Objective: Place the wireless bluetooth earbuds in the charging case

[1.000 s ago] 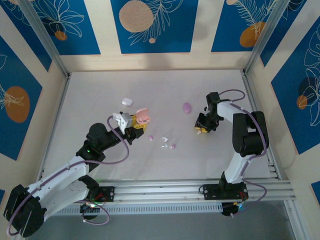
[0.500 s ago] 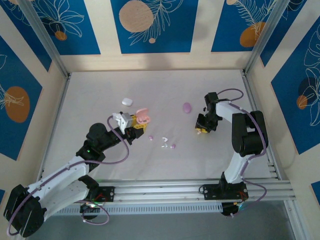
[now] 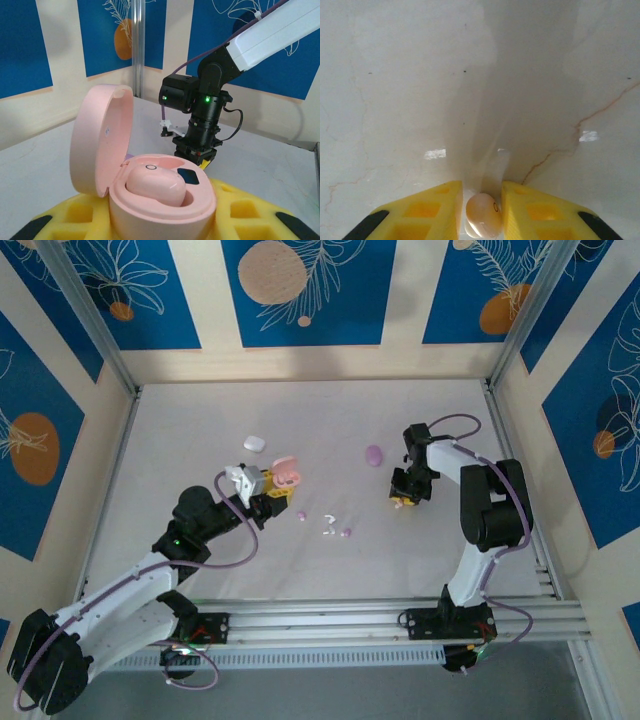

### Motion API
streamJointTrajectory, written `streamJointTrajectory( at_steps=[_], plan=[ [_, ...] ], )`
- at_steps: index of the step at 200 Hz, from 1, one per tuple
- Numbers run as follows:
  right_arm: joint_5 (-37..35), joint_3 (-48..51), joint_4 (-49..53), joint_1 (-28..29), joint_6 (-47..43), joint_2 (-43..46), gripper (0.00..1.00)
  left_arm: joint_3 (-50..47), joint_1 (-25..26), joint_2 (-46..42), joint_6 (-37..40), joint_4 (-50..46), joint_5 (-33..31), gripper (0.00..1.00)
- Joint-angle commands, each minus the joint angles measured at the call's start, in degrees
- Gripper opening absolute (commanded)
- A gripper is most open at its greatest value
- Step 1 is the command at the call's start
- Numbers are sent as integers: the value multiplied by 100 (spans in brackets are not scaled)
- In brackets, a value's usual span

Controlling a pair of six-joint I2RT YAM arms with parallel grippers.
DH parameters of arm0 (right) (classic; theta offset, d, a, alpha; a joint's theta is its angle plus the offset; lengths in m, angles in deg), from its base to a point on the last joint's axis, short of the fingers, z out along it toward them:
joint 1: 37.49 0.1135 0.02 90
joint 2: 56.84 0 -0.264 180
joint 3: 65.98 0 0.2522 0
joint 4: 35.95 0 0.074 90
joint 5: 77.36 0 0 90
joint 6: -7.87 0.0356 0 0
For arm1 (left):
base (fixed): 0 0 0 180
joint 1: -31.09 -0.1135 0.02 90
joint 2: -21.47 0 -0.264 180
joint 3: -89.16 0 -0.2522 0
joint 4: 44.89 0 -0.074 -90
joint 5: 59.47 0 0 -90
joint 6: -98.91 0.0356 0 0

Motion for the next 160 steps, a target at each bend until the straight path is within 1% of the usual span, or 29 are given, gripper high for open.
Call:
streamJointTrajectory(
  at_steps=[1, 28, 49, 70, 94, 118, 133, 160],
  plan=[
    [62, -42, 329, 85, -36, -164, 26, 112, 55, -98, 68, 5, -28, 29],
    [-50, -38, 358, 145, -27, -130, 23, 118, 55, -101, 67, 5, -29, 30],
    [-122, -20, 332, 213, -40, 63, 21, 105, 49, -98, 67, 12, -22, 29],
    [-94, -11, 357, 295, -49, 460, 20, 87, 51, -107, 67, 14, -24, 30],
    [-22, -163, 579, 477, -6, 1116, 20, 58, 52, -61, 74, 56, 29, 29],
    [134, -499, 824, 866, 77, 1928, 20, 52, 49, 69, 93, 155, 218, 30],
    [235, -741, 843, 1236, 121, 2399, 20, 61, 55, 188, 81, 267, 293, 30],
    [333, -1214, 765, 1933, 171, 2897, 20, 111, 79, 423, 53, 455, 378, 30]
  ],
)
